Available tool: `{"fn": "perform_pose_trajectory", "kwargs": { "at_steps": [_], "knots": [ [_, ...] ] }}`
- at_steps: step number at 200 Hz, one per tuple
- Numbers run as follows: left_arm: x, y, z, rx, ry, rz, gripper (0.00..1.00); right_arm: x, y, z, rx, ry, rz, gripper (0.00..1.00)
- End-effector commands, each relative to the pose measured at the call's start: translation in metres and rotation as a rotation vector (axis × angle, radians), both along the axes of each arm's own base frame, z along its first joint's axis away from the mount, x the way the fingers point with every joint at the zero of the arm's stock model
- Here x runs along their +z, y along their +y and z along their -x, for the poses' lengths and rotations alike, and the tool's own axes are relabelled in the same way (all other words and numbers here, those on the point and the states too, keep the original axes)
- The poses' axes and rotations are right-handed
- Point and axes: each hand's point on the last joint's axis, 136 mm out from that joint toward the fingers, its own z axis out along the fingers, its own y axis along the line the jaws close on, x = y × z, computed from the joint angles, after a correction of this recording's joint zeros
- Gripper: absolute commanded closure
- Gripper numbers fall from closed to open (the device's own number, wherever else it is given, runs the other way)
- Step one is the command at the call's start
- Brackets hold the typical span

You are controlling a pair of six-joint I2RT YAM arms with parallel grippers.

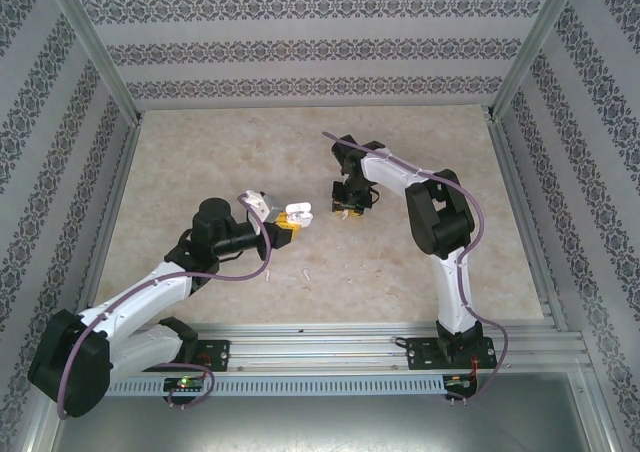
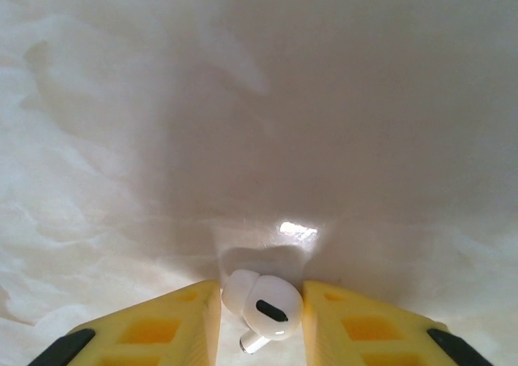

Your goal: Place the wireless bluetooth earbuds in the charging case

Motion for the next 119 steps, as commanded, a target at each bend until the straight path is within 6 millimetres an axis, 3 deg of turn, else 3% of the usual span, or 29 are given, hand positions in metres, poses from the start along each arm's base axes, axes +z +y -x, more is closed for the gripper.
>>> {"fn": "perform_pose_trajectory", "kwargs": {
  "at_steps": [1, 74, 119],
  "knots": [
    [0.005, 0.002, 0.003, -0.007, -0.03, 0.001, 1.0, -0.001, 0.003, 0.003, 0.043, -0.003, 0.035, 0.72],
    [0.003, 0.003, 0.004, -0.004, -0.029, 0.005, 1.0, 0.025, 0.009, 0.001, 0.16, -0.085, 0.043, 0.84],
    [0.005, 0.003, 0.007, -0.016, -0.022, 0.009, 1.0, 0.046, 0.007, 0.008, 0.234, -0.151, 0.094, 0.85]
  ]
}}
